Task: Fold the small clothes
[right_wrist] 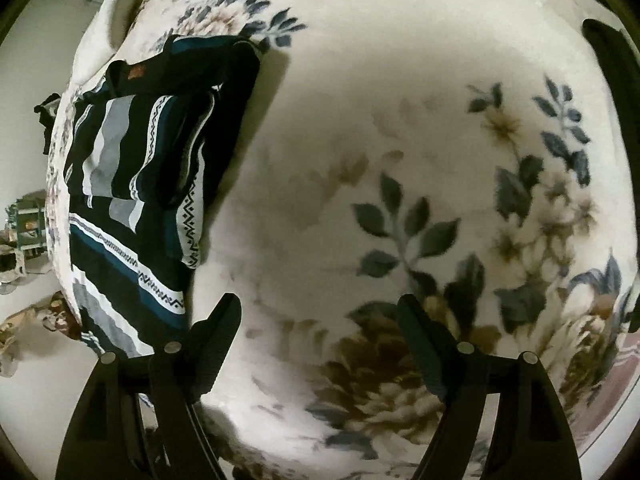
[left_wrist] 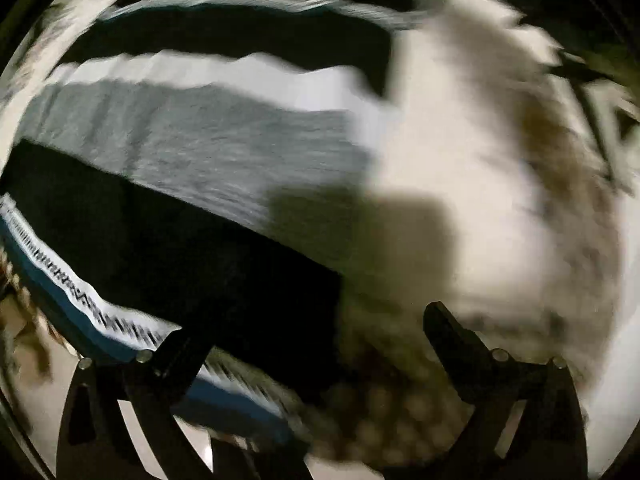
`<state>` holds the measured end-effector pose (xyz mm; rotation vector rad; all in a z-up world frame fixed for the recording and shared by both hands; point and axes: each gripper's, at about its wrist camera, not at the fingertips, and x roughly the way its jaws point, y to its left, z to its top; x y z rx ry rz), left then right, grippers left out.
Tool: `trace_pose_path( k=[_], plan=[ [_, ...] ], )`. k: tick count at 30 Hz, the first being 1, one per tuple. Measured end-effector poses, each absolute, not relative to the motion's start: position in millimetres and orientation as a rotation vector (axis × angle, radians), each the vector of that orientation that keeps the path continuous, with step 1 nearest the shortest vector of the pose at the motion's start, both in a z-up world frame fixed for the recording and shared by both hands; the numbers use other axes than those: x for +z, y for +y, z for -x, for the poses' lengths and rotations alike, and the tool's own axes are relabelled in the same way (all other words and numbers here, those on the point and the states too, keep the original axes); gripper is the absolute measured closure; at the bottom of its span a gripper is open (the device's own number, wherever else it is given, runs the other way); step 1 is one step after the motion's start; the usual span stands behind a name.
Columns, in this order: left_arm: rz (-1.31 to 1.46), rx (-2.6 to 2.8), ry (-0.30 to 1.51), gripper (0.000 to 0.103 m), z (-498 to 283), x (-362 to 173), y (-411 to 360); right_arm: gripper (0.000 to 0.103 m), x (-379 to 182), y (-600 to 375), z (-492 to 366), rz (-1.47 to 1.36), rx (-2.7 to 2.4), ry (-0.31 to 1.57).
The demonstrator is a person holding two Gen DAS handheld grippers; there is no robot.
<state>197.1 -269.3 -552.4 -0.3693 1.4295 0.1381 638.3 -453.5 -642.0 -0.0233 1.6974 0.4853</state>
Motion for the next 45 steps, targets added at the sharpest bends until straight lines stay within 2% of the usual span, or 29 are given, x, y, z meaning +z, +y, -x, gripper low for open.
trace_pose_path(
  k=[5, 8, 12, 14, 15, 17, 18, 19, 20, 21, 22, 23, 27, 29, 31, 34, 40, 45],
  plan=[
    [0.469, -0.112, 1.384, 0.001, -177, -501, -280, 0.021, -642, -471, -646, -0.026, 0.443, 1.669],
    [0.548, -0.083, 1.34, 0.0, -180, -490, -263, 0.021, -646, -480, -644, 0.025, 0.414, 1.681],
    [0.494, 0.116, 1.363, 0.001, -191, -520, -239, 0.021, -650, -500, -634, 0.121, 0.371, 1.727],
    [0.417, 0.163, 1.413, 0.001, -197, -547, -245, 0.021, -653, -512, -634, 0.066, 0.36, 1.759],
    [0.369, 0.172, 1.44, 0.004, -202, -560, -253, 0.021, -655, -516, -636, 0.015, 0.357, 1.772],
    [0.277, 0.204, 1.485, 0.028, -208, -582, -265, 0.021, -658, -517, -644, -0.107, 0.379, 1.781],
    [0.254, 0.219, 1.496, 0.028, -210, -588, -268, 0.021, -661, -513, -650, -0.195, 0.405, 1.78],
    [0.229, 0.237, 1.485, 0.034, -211, -592, -270, 0.021, -664, -506, -658, -0.284, 0.439, 1.774],
    [0.201, 0.263, 1.468, 0.049, -211, -592, -271, 0.021, -666, -499, -664, -0.339, 0.464, 1.769],
    [0.188, 0.278, 1.46, 0.058, -210, -589, -270, 0.021, -672, -486, -674, -0.422, 0.505, 1.759],
    [0.178, 0.292, 1.454, 0.08, -209, -586, -269, 0.021, -676, -477, -682, -0.479, 0.528, 1.749],
    [0.179, 0.299, 1.445, 0.093, -208, -582, -266, 0.021, -681, -466, -690, -0.539, 0.556, 1.741],
    [0.247, 0.254, 1.402, 0.096, -200, -554, -249, 0.023, -710, -432, -720, -0.714, 0.555, 1.753],
    [0.252, 0.245, 1.395, 0.098, -198, -541, -244, 0.038, -721, -418, -726, -0.747, 0.56, 1.768],
    [0.279, 0.242, 1.378, 0.098, -194, -525, -233, 0.088, -729, -402, -724, -0.712, 0.563, 1.787],
    [0.336, 0.249, 1.348, 0.098, -189, -507, -210, 0.092, -711, -391, -724, -0.618, 0.544, 1.756],
    [0.432, 0.245, 1.272, 0.098, -190, -469, -167, 0.093, -648, -354, -724, -0.498, 0.549, 1.701],
    [0.569, 0.244, 1.202, 0.098, -179, -446, -98, 0.093, -586, -285, -723, -0.403, 0.592, 1.646]
  ],
)
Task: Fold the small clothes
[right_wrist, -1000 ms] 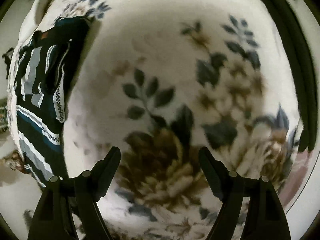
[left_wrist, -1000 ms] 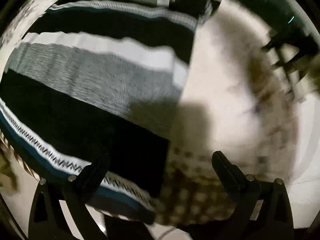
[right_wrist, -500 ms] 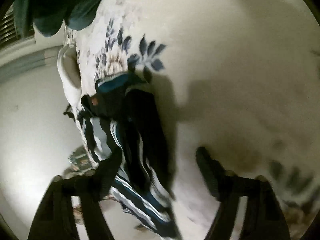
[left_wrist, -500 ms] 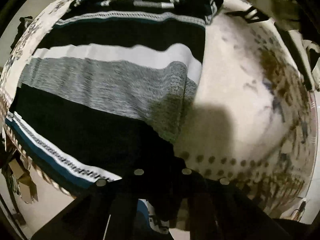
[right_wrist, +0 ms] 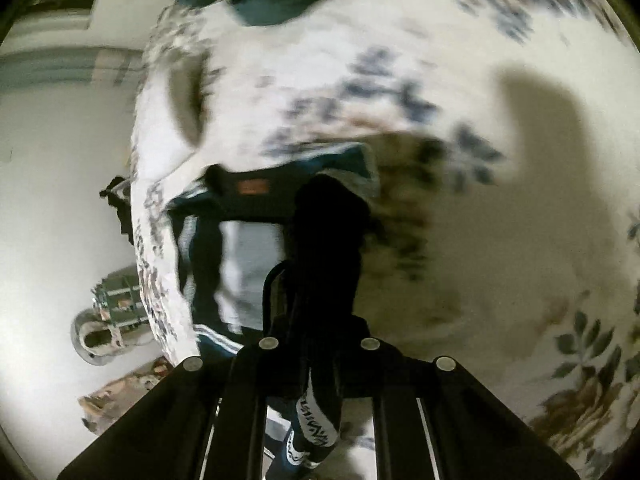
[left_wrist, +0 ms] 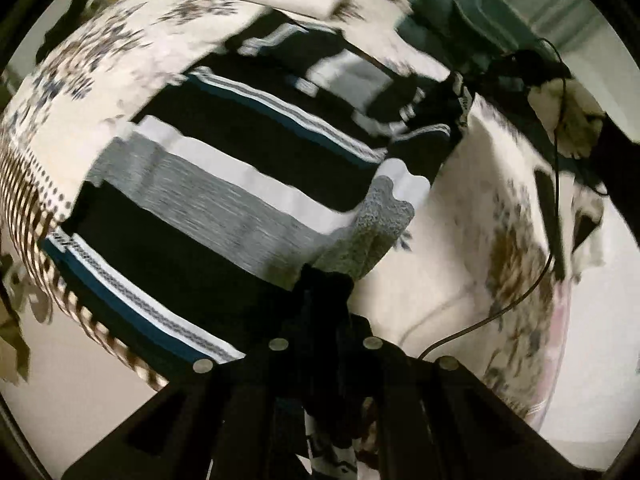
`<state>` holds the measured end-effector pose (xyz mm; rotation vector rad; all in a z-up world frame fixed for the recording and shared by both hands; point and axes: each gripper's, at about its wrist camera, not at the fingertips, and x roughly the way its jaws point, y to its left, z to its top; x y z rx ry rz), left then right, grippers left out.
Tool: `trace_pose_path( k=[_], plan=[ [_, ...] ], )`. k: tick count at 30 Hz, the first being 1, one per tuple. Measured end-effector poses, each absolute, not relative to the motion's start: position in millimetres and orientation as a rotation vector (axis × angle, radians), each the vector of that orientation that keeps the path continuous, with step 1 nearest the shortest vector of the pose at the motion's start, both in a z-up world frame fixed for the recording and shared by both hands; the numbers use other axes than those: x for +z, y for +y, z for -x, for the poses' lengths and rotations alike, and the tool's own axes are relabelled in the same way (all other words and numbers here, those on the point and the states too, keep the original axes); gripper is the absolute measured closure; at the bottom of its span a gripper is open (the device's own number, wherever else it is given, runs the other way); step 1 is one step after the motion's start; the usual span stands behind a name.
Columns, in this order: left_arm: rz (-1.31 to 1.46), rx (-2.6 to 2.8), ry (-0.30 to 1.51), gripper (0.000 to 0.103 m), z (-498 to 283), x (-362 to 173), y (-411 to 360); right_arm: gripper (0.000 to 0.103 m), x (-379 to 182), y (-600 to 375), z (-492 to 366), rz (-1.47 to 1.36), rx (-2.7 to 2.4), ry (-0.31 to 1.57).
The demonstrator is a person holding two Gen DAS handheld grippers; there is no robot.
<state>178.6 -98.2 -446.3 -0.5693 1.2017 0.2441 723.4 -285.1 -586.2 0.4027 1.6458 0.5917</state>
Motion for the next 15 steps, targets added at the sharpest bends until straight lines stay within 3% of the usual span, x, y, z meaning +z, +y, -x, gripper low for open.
trace_pose_path(
  k=[7, 15],
  plan=[
    [0.726, 0.235, 1.175, 0.098, -154, -458, 10, 0.093, -553, -104, -709, -0.241, 0.619, 1.62],
    [0.868, 0.265, 1.154, 0.098, -133, -512, 135, 0.094, -604, 84, -694, -0.008, 0.534, 1.624]
  ],
)
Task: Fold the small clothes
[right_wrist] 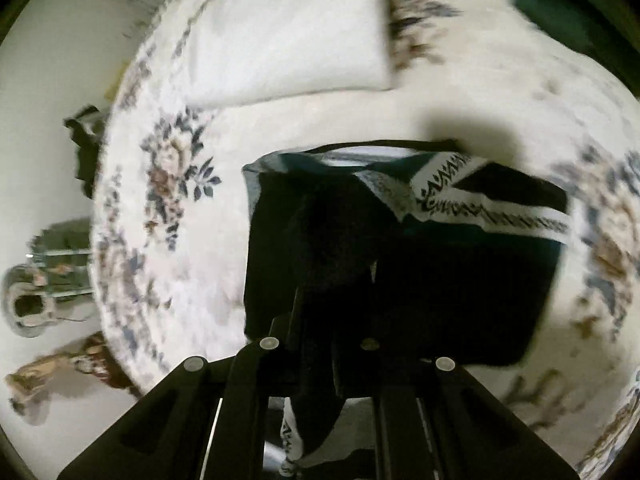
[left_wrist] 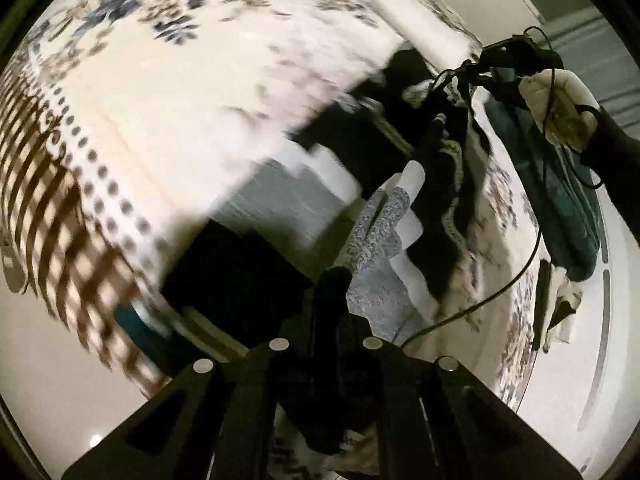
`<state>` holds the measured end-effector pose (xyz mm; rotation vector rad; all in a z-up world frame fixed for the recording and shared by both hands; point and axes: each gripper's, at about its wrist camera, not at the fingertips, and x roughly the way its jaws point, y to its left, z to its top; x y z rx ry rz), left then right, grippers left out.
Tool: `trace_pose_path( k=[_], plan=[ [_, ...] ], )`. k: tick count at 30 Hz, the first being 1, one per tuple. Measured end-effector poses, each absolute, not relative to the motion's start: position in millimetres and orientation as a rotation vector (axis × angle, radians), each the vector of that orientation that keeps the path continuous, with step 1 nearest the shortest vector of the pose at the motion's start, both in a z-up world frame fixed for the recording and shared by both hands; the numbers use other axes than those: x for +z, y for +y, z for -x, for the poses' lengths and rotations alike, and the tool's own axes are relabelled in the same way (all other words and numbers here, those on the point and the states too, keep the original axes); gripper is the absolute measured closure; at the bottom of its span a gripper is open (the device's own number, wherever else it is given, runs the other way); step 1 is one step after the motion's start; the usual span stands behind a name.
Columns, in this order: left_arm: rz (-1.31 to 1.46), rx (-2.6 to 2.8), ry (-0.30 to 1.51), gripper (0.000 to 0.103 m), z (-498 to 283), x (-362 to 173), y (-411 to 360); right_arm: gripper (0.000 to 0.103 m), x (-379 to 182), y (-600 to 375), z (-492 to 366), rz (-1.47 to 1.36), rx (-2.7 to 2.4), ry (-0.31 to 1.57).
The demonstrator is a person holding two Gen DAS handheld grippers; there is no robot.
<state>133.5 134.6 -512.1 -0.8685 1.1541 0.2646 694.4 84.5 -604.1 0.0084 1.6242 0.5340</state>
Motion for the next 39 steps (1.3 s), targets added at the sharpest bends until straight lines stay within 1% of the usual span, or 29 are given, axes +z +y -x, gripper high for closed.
trace_pose_path(
  k=[1, 2, 3, 4, 5, 6, 7, 8, 9, 10, 11, 15, 17, 18, 19, 22, 24, 26, 29, 30, 31, 32, 33, 34, 36, 39],
  plan=[
    [0.882, 0.276, 1.147, 0.098, -133, -520, 149, 0.094, -614, 100, -695, -0.001, 0.51, 1.624],
    [0.897, 0.27, 1.149, 0.093, -133, -528, 158, 0.094, -624, 108, -695, 0.0, 0.508, 1.638],
    [0.913, 0.257, 1.179, 0.092, -135, -539, 167, 0.093, -635, 116, -696, 0.002, 0.509, 1.674],
    [0.921, 0.264, 1.221, 0.092, -135, -548, 174, 0.088, -642, 117, -697, -0.007, 0.498, 1.696],
    [0.941, 0.274, 1.247, 0.088, -131, -556, 181, 0.085, -646, 115, -697, -0.034, 0.488, 1.712],
    [0.966, 0.276, 1.25, 0.084, -127, -559, 184, 0.071, -647, 112, -697, -0.065, 0.499, 1.722],
    [0.977, 0.286, 1.256, 0.071, -122, -559, 187, 0.053, -643, 106, -695, -0.099, 0.514, 1.733],
    [0.983, 0.295, 1.257, 0.058, -118, -558, 188, 0.046, -640, 102, -692, -0.114, 0.519, 1.736],
    [0.985, 0.301, 1.248, 0.053, -113, -554, 187, 0.04, -632, 92, -686, -0.132, 0.53, 1.733],
    [0.974, 0.31, 1.241, 0.046, -110, -549, 187, 0.039, -628, 89, -681, -0.128, 0.536, 1.736],
    [0.953, 0.312, 1.24, 0.045, -109, -547, 184, 0.039, -624, 81, -671, -0.125, 0.552, 1.751],
    [0.802, 0.296, 1.325, 0.045, -128, -558, 165, 0.039, -626, 60, -632, -0.098, 0.571, 1.822],
    [0.726, 0.3, 1.355, 0.051, -140, -567, 154, 0.039, -631, 54, -619, -0.088, 0.554, 1.84],
    [0.689, 0.3, 1.356, 0.061, -145, -570, 150, 0.039, -632, 52, -617, -0.087, 0.544, 1.821],
    [0.659, 0.292, 1.362, 0.087, -148, -573, 146, 0.039, -630, 51, -619, -0.087, 0.532, 1.793],
    [0.641, 0.289, 1.351, 0.093, -150, -572, 142, 0.039, -621, 51, -638, -0.125, 0.496, 1.701],
    [0.646, 0.286, 1.324, 0.094, -144, -568, 141, 0.039, -620, 59, -657, -0.168, 0.498, 1.674],
    [0.643, 0.28, 1.308, 0.095, -139, -564, 139, 0.039, -626, 72, -675, -0.135, 0.466, 1.66],
    [0.651, 0.272, 1.3, 0.095, -139, -560, 140, 0.039, -652, 92, -694, -0.101, 0.416, 1.71],
    [0.657, 0.269, 1.298, 0.095, -138, -559, 142, 0.043, -658, 97, -697, -0.085, 0.41, 1.711],
    [0.659, 0.267, 1.297, 0.095, -136, -557, 143, 0.072, -659, 101, -699, -0.057, 0.398, 1.695],
    [0.663, 0.268, 1.292, 0.095, -134, -556, 143, 0.084, -659, 106, -699, -0.025, 0.388, 1.678],
    [0.673, 0.265, 1.284, 0.095, -133, -553, 144, 0.091, -654, 110, -701, 0.004, 0.389, 1.652],
    [0.677, 0.262, 1.277, 0.095, -131, -551, 147, 0.095, -646, 111, -701, 0.019, 0.395, 1.624],
    [0.689, 0.258, 1.255, 0.096, -129, -543, 150, 0.096, -623, 113, -700, 0.046, 0.412, 1.545],
    [0.715, 0.253, 1.222, 0.096, -127, -534, 154, 0.096, -602, 122, -700, 0.046, 0.423, 1.502]
  ],
)
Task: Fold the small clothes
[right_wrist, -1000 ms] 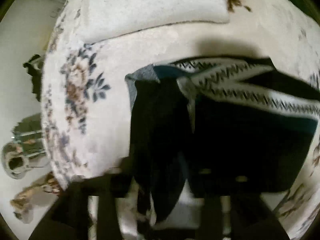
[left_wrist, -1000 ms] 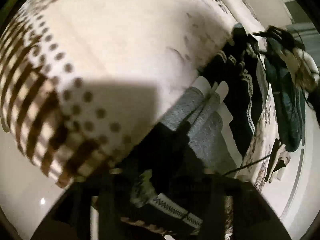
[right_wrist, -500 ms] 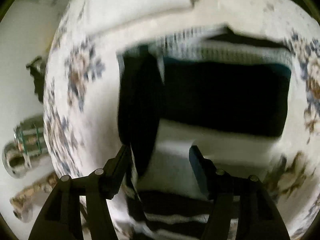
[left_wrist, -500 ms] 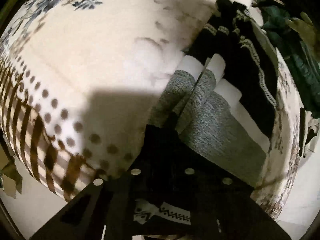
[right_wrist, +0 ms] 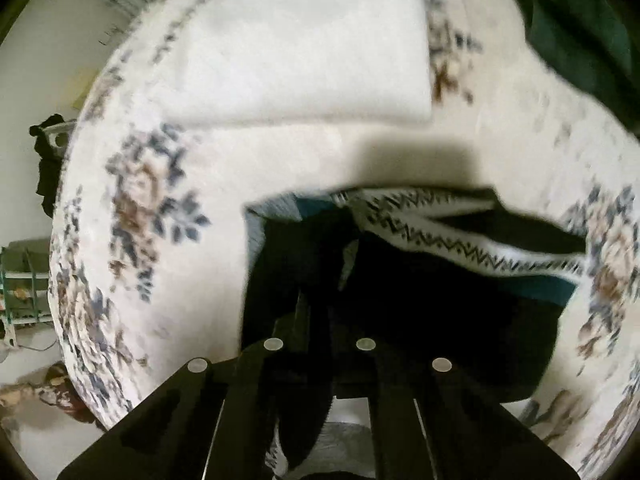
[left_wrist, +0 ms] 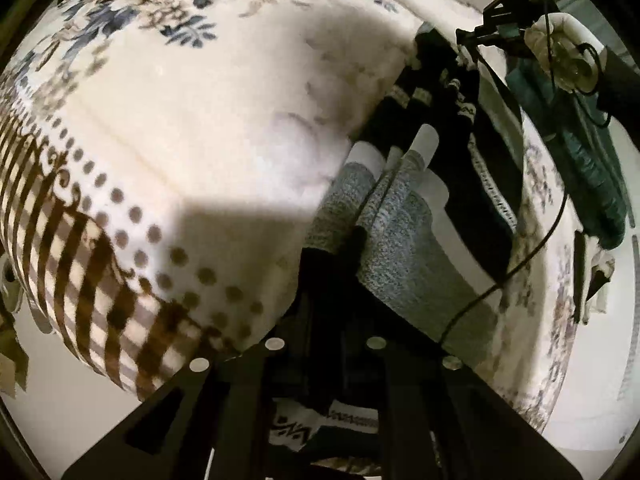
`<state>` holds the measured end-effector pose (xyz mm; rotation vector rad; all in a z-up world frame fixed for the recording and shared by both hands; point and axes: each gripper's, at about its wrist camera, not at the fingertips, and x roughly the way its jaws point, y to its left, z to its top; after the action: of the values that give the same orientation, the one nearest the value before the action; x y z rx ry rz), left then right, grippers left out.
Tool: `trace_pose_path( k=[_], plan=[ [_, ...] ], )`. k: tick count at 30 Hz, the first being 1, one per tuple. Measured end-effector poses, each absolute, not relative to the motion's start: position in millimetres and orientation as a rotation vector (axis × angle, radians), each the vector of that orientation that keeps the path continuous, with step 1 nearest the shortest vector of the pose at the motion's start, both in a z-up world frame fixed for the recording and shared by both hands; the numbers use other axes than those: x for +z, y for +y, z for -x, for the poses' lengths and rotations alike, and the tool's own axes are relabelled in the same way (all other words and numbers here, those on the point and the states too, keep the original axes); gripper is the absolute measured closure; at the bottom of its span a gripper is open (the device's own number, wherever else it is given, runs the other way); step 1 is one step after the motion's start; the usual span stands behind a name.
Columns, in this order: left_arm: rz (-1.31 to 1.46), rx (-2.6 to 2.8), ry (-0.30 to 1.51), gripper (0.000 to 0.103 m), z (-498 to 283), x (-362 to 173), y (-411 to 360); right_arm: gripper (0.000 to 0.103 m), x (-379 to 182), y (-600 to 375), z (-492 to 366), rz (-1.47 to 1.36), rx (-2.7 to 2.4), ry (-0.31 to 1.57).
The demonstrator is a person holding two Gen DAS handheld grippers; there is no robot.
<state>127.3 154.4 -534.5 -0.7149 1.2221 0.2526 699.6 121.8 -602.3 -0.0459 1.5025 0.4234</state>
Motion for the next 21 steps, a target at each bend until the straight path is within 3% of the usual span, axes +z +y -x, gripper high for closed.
trace_pose_path(
  k=[5, 8, 9, 11, 12, 13, 14, 16, 21],
  plan=[
    [0.777, 0.272, 1.211, 0.096, -127, -544, 170, 0.098, -608, 161, -703, 0.062, 0.416, 1.5],
    [0.837, 0.235, 1.275, 0.09, -130, -568, 179, 0.095, -646, 177, -704, 0.059, 0.396, 1.633],
    [0.878, 0.219, 1.285, 0.088, -130, -575, 182, 0.09, -652, 173, -704, 0.027, 0.397, 1.667],
    [0.925, 0.212, 1.293, 0.07, -125, -577, 190, 0.073, -651, 163, -697, -0.048, 0.45, 1.697],
    [0.941, 0.203, 1.286, 0.067, -122, -576, 193, 0.048, -643, 154, -690, -0.086, 0.498, 1.705],
    [0.964, 0.19, 1.273, 0.06, -118, -572, 197, 0.031, -635, 142, -682, -0.113, 0.529, 1.709],
    [0.966, 0.198, 1.269, 0.05, -114, -568, 201, 0.03, -624, 129, -671, -0.134, 0.557, 1.707],
    [0.962, 0.211, 1.256, 0.042, -107, -558, 208, 0.03, -601, 97, -642, -0.133, 0.601, 1.698],
    [0.92, 0.218, 1.279, 0.042, -102, -540, 212, 0.03, -579, -1, -541, -0.101, 0.578, 1.749]
  ],
)
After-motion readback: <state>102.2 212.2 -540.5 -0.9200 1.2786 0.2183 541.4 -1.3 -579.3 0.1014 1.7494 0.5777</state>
